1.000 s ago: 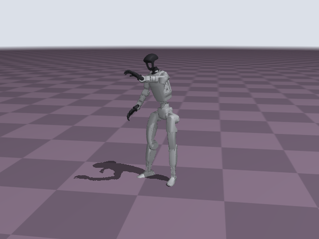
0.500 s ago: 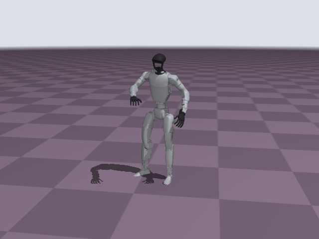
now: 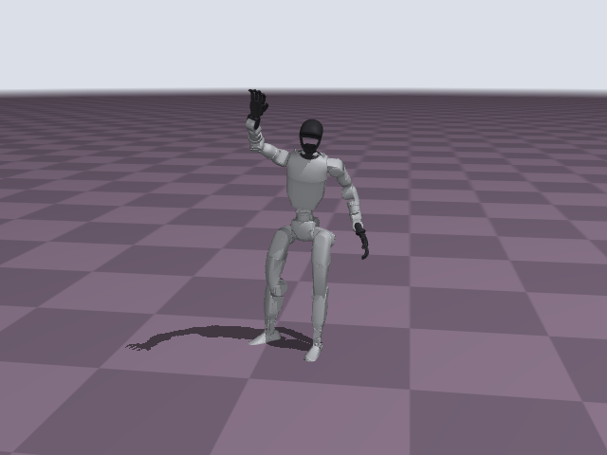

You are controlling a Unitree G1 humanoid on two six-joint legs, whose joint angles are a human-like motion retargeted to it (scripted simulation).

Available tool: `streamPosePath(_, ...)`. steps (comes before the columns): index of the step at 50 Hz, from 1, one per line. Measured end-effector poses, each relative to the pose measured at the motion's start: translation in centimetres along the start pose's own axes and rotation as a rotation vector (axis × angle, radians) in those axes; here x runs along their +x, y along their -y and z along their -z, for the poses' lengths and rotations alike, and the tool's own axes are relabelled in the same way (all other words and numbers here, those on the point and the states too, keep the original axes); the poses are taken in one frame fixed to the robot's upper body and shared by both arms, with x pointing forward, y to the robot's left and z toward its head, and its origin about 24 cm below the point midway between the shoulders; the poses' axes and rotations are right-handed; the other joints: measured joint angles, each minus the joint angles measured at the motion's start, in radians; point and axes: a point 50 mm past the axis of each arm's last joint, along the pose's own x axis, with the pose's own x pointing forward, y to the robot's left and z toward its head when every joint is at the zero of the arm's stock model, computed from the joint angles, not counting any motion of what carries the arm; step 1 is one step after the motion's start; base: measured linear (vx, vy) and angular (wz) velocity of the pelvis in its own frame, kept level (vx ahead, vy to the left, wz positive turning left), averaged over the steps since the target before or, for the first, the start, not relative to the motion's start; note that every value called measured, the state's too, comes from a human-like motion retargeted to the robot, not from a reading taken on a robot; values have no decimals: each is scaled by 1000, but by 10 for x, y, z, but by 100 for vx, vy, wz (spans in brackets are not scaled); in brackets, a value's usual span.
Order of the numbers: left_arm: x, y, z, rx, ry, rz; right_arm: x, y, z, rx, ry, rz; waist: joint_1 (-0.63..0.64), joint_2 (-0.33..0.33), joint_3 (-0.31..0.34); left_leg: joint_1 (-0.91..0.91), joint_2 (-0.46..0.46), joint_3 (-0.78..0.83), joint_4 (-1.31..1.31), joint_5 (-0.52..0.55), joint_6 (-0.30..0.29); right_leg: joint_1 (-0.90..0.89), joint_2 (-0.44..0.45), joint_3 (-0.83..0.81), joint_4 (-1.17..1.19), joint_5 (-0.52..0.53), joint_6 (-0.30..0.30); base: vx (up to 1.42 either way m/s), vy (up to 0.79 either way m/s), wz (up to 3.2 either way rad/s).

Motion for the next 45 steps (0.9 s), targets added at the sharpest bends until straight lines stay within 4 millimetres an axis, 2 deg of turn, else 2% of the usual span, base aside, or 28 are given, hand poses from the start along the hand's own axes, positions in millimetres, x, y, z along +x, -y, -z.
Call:
streamPosePath(4,-3,20,9,-17,-54,93,-55,-23,-114,205,366,-126,26,-1,35,20,11,53,0,-10,0,-23,6,66,10,0,0,-1,-4,-73)
streamPosePath(7,-2,32,3,11,-34,183,-107,-20,-193,366,635,-237,57,10,65,32,22,102,0,-16,0,-46,19,122,13,6,0,-4,-6,-88)
streamPosePath(8,-1,35,-1,25,-17,210,-123,-16,-214,414,707,-268,68,17,73,35,26,118,0,-17,0,-54,25,138,12,10,0,-5,-7,-85)
streamPosePath(10,1,40,-10,49,26,246,-148,-7,-243,497,809,-307,87,33,86,38,36,147,0,-18,0,-67,40,165,6,19,0,-5,-7,-77)
streamPosePath(12,2,39,-18,52,66,243,-161,-2,-253,551,837,-310,95,47,89,40,46,168,0,-18,0,-75,55,181,-4,29,0,-4,-7,-60)
streamPosePath(15,4,31,-24,22,97,179,-160,-3,-242,573,792,-295,89,59,80,42,57,189,0,-18,0,-80,74,194,-19,41,0,-1,-4,-38)
streamPosePath(18,5,14,-21,-3,87,79,-144,-22,-200,496,659,-305,60,56,59,46,59,197,0,-20,0,-76,81,198,-29,47,0,2,0,-14)
streamPosePath(21,5,-5,-13,5,55,-21,-123,-49,-130,358,426,-338,23,45,31,54,57,198,0,-23,0,-69,81,199,-31,46,0,8,4,-9)
streamPosePath(23,4,-17,-8,21,29,-81,-111,-62,-69,246,215,-345,-2,37,14,60,55,195,0,-25,0,-63,79,199,-30,42,0,10,5,-3)
streamPosePath(25,3,-27,-2,36,6,-131,-102,-65,-1,122,-15,-326,-27,30,-2,64,52,188,0,-27,0,-58,75,196,-27,38,0,11,6,5)
streamPosePath(28,0,-39,4,58,-22,-176,-95,-45,92,-58,-327,-252,-69,21,-23,59,45,172,0,-27,0,-56,66,184,-24,32,0,8,7,19)
streamPosePath(30,-2,-42,8,70,-35,-185,-95,-22,139,-150,-486,-184,-100,17,-35,52,37,159,0,-25,0,-57,57,175,-21,30,0,5,10,27)
streamPosePath(32,-3,-41,11,77,-45,-174,-94,-3,165,-201,-576,-116,-130,16,-44,43,26,148,0,-22,0,-61,47,167,-19,30,0,2,10,24)
streamPosePath(33,-3,-39,13,80,-49,-161,-93,4,172,-213,-597,-87,-143,16,-47,39,21,145,0,-21,0,-63,43,165,-18,31,0,0,9,14)
streamPosePath(35,-3,-31,14,88,-54,-122,-89,10,173,-214,-595,-44,-165,21,-48,36,14,145,0,-20,0,-67,38,166,-17,34,0,-1,7,-1)
streamPosePath(36,-2,-26,13,96,-54,-92,-85,7,165,-198,-567,-36,-171,26,-45,37,14,150,0,-20,0,-69,38,171,-17,35,0,-1,4,-20)
streamPosePath(37,-1,-20,12,104,-52,-60,-82,4,156,-179,-534,-32,-175,30,-42,40,14,156,0,-21,0,-70,39,177,-18,37,0,-1,1,-35)
streamPosePath(39,2,-8,8,123,-41,10,-76,-10,124,-116,-431,-42,-173,40,-29,51,21,178,0,-26,0,-71,48,196,-20,42,0,-1,-2,-54)
streamPosePath(40,4,-2,5,133,-32,44,-75,-18,104,-77,-371,-52,-170,45,-20,59,26,191,0,-28,0,-70,54,208,-21,45,0,-1,-6,-74)
streamPosePath(42,8,6,-5,148,-4,91,-79,-37,51,20,-220,-92,-156,51,5,87,40,225,0,-36,0,-62,72,237,-26,51,0,-1,-9,-87)
streamPosePath(45,15,13,-21,161,52,123,-98,-54,-43,193,45,-178,-133,54,34,115,61,280,5,-45,0,-63,99,282,-34,66,0,-3,-11,-93)
